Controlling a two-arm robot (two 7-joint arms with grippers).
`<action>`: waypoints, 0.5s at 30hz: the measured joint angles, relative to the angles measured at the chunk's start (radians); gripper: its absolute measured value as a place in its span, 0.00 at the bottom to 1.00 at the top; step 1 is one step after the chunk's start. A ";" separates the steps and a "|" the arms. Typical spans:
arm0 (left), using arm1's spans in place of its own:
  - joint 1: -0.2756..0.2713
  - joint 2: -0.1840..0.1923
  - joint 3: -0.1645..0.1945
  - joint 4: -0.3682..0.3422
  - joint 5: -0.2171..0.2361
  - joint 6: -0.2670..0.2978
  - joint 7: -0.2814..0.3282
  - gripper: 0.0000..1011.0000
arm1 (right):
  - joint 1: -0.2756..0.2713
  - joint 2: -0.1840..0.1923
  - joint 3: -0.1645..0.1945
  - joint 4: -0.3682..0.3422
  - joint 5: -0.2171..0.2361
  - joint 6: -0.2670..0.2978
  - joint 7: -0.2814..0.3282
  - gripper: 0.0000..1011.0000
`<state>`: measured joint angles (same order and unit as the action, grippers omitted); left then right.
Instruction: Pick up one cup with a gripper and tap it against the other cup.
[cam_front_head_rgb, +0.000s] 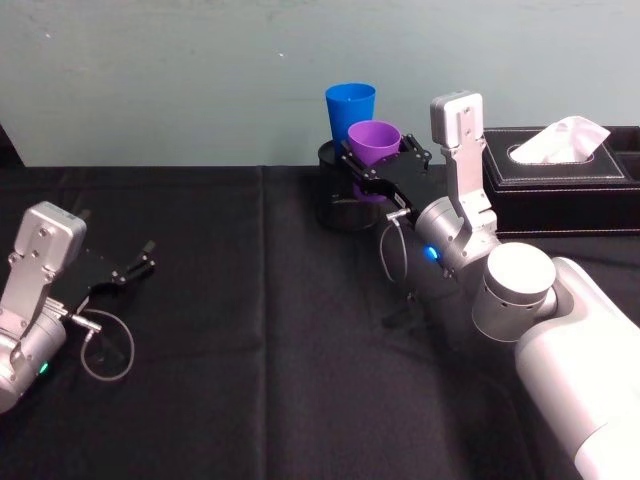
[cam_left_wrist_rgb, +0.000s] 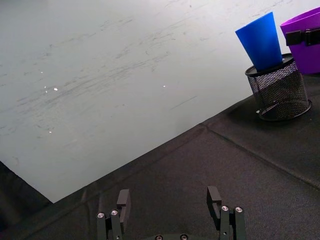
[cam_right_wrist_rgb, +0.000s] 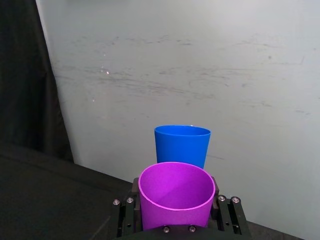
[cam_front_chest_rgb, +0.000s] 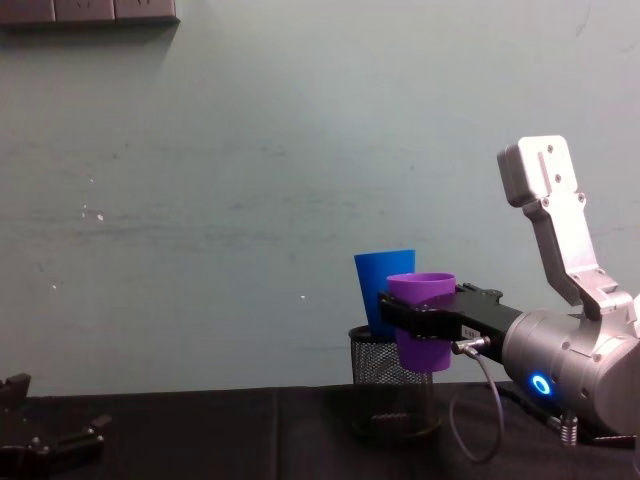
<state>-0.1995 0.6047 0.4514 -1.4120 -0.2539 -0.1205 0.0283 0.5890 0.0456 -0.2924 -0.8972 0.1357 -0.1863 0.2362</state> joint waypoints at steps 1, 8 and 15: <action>0.000 0.000 0.000 0.000 0.000 0.000 0.000 0.99 | 0.000 0.000 0.000 0.000 0.000 0.000 0.000 0.74; 0.000 0.000 0.000 0.000 0.000 0.000 0.000 0.99 | 0.000 0.000 0.000 0.000 0.000 0.000 0.000 0.74; 0.000 0.000 0.000 0.000 0.000 0.000 0.000 0.99 | 0.000 0.000 0.000 0.000 0.000 0.000 0.000 0.74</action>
<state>-0.1995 0.6047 0.4514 -1.4120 -0.2539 -0.1205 0.0283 0.5890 0.0456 -0.2924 -0.8971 0.1357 -0.1863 0.2363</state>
